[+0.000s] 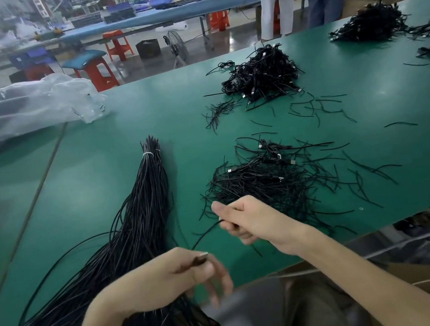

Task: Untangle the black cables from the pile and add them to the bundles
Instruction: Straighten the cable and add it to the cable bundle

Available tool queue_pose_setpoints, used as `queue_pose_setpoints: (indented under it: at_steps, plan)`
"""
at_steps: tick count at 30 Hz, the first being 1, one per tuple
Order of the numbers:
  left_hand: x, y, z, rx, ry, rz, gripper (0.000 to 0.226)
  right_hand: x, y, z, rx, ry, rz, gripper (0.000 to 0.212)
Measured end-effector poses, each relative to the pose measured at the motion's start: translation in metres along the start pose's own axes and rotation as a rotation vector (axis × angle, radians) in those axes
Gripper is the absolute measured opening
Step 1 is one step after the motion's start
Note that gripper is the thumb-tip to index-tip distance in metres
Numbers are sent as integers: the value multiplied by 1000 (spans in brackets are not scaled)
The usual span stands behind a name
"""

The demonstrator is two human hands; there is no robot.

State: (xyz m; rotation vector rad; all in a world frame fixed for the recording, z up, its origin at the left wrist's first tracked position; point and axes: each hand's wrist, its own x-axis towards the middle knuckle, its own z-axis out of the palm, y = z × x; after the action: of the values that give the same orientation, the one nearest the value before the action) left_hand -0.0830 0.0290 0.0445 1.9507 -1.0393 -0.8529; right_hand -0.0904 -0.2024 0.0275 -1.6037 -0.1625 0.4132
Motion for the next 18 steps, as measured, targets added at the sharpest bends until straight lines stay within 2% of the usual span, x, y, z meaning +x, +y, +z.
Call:
queue_pose_setpoints:
  at_steps: [1,3,5,9,12,15,17,18]
  plan:
    - [4,-8,4,50,61,-81,36,0,-4,4,-22,-9,-43,53]
    - [11,-15,11,-18,230,-157,31,-1,-9,14,-92,-11,-147,52]
    - [13,-19,12,-205,382,-80,34,-2,-8,24,-103,-15,-219,50]
    - [20,-21,21,-501,470,166,50,-6,6,35,63,-36,-218,48]
    - [33,-7,30,-887,601,290,60,-9,22,47,71,-90,-201,47]
    - [30,3,21,-1232,702,357,48,-9,32,47,-43,-136,-149,52]
    - [19,6,9,-1274,710,405,39,-7,32,32,-70,-178,-61,59]
    - [13,5,5,-1198,700,386,38,-5,31,24,-61,-179,-13,62]
